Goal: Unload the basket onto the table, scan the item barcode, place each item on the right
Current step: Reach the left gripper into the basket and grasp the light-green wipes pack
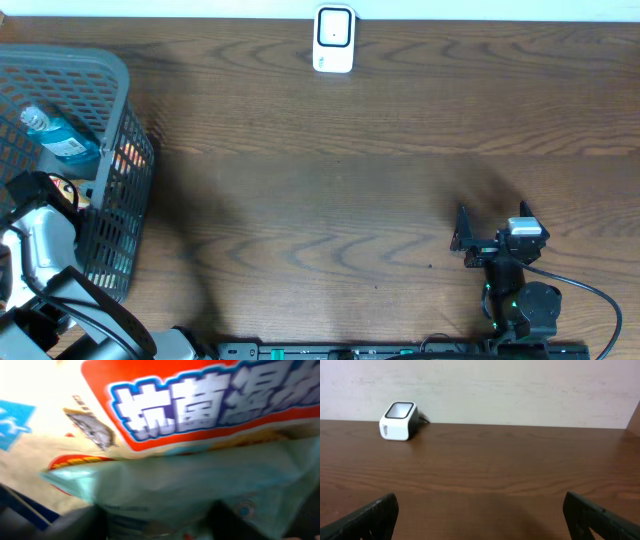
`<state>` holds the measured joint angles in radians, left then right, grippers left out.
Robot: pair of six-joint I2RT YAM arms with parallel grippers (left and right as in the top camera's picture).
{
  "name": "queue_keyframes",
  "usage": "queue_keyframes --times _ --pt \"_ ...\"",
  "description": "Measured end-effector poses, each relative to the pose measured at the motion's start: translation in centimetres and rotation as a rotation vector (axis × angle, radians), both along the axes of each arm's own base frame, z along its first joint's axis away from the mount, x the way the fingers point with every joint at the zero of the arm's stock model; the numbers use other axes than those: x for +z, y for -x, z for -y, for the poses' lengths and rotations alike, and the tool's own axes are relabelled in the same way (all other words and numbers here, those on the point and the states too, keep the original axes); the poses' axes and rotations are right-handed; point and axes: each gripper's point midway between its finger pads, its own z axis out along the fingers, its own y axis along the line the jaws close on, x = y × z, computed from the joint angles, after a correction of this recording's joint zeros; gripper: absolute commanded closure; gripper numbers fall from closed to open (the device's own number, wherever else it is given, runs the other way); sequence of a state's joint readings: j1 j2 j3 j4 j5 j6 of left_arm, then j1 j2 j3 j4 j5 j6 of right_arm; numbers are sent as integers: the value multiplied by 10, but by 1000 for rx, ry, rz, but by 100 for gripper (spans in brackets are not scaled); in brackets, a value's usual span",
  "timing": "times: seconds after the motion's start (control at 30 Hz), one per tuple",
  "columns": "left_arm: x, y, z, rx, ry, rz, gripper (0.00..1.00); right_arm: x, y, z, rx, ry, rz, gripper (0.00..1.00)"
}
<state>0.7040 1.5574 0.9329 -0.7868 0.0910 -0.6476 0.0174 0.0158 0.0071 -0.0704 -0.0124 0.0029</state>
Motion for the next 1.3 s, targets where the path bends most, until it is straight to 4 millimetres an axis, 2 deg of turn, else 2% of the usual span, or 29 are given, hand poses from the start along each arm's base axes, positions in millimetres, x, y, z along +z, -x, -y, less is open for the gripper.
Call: queue_keyframes --times 0.2,0.33,0.43,0.63,0.73,0.83,0.9,1.07,1.3 --pt "4 4 0 -20 -10 -9 77 0 0 0 0 0 0 1" --pt "17 3 -1 -25 -37 21 92 0 0 0 0 0 0 1" --pt "36 -1 -4 -36 -88 78 93 0 0 0 0 0 0 1" --pt "89 -9 -11 -35 -225 233 93 0 0 0 0 0 0 1" --pt "104 -8 -10 -27 -261 276 92 0 0 0 0 0 0 1" --pt "116 -7 -9 -20 -289 313 29 0 0 0 0 0 0 1" --pt "119 -6 -9 -18 -298 321 1 0 0 0 0 0 0 1" --pt "116 -14 -15 -122 -327 309 2 0 0 0 0 0 0 1" --pt "72 -18 -14 -287 -231 185 2 0 0 0 0 0 0 1"
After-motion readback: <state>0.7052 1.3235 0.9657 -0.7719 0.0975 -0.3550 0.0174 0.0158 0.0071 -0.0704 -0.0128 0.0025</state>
